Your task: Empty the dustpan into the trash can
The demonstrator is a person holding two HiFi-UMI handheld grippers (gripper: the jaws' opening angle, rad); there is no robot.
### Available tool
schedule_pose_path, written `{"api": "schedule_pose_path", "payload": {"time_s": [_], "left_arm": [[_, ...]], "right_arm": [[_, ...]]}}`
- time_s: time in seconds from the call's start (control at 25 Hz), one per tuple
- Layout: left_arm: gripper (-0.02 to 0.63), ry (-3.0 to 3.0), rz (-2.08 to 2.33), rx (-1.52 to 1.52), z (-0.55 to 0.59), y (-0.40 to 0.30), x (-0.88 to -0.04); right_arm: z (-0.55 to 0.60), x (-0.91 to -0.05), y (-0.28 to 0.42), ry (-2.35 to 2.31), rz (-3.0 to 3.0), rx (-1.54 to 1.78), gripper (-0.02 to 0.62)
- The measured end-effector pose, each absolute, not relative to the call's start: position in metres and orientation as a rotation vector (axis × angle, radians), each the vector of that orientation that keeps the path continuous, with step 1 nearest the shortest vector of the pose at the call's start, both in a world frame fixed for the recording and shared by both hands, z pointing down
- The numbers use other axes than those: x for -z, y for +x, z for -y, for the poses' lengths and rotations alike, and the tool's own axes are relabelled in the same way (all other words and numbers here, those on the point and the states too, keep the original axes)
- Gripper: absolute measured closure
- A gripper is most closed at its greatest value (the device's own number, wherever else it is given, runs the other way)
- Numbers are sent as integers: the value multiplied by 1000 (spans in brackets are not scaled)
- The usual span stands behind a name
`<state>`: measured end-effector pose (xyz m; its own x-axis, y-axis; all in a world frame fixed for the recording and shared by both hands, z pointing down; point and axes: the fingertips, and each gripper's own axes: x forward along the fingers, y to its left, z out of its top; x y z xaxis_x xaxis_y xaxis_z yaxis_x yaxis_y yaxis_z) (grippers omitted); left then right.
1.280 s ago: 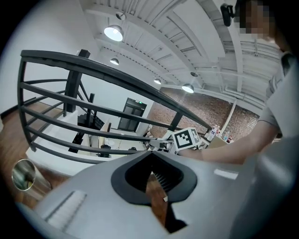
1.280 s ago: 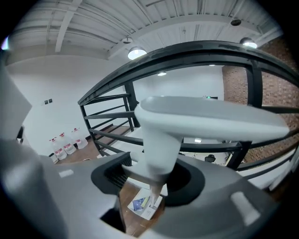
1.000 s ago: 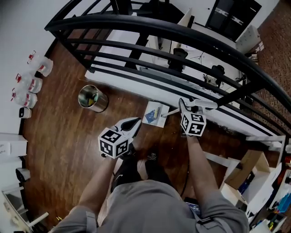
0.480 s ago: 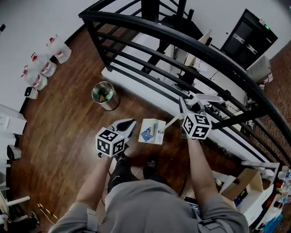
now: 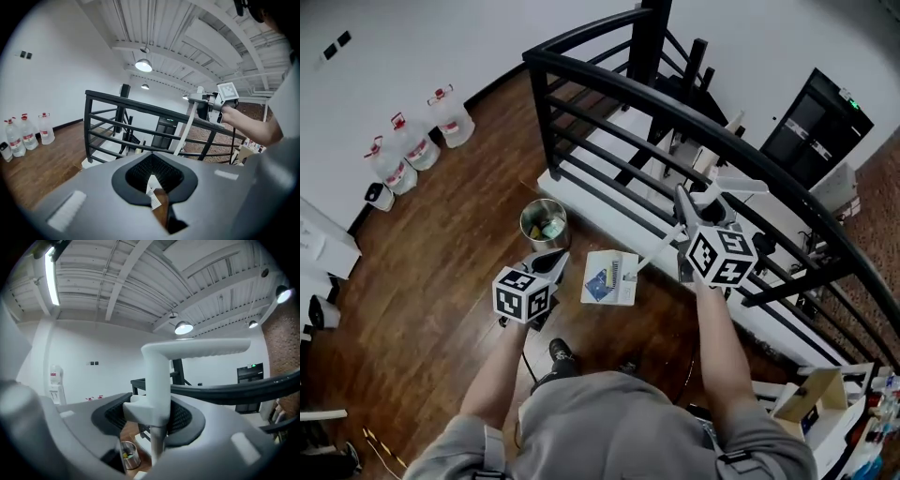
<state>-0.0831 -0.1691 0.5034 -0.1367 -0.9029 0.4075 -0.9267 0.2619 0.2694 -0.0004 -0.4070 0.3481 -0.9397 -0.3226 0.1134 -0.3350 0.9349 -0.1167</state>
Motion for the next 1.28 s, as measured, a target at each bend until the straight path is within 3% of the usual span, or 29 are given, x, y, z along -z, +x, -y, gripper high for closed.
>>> {"api": "schedule_pose_path", "payload": {"time_s": [0.6,1.28], "left_arm": [[601,1636,2121,-17,57,-208,-487],[601,1658,2109,-72,128,-361,-480]], "right_arm": [[351,-298,-184,639,3056,-200,397],[341,-324,-350,630,3030,-49,397]]}}
